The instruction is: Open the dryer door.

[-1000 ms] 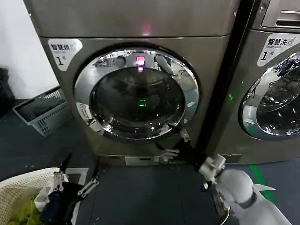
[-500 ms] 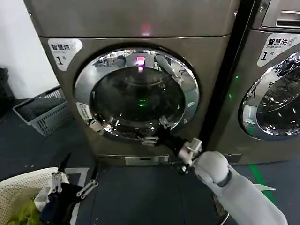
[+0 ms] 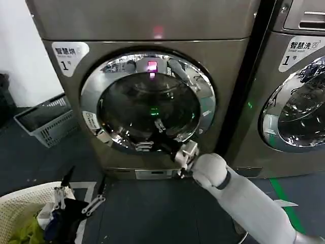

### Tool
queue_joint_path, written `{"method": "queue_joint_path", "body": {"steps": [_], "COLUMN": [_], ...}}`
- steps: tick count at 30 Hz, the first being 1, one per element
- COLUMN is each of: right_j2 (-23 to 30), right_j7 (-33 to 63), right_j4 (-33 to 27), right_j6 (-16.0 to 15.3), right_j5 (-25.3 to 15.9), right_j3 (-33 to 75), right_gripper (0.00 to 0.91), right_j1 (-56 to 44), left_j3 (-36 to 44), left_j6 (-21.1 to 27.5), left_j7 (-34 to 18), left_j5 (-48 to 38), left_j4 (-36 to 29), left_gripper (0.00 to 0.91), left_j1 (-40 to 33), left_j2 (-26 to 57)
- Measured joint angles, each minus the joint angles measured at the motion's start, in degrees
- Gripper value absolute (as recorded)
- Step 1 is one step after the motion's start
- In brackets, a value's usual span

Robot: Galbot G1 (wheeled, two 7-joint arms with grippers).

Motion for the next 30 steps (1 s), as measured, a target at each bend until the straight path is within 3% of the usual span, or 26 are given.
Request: {"method": "queue_joint_path", "body": {"steps": [30], "right_j2": [11.8], "right_j7": [5.6], "right_j4": [-9.9], "right_j6": [-1.5], "right_j5": [-4.4], "right_j3": [-6.5], "right_gripper": [0.907], "right_j1": [6.1], "left_j3": [-1.1], "left_j6": [-0.1], "left_j7": [0.1], "left_j5": [0.0], "left_j4": [-0.8], "left_gripper": [0.907], "left_j1": [0.4], "left_j2": [-0.7]}}
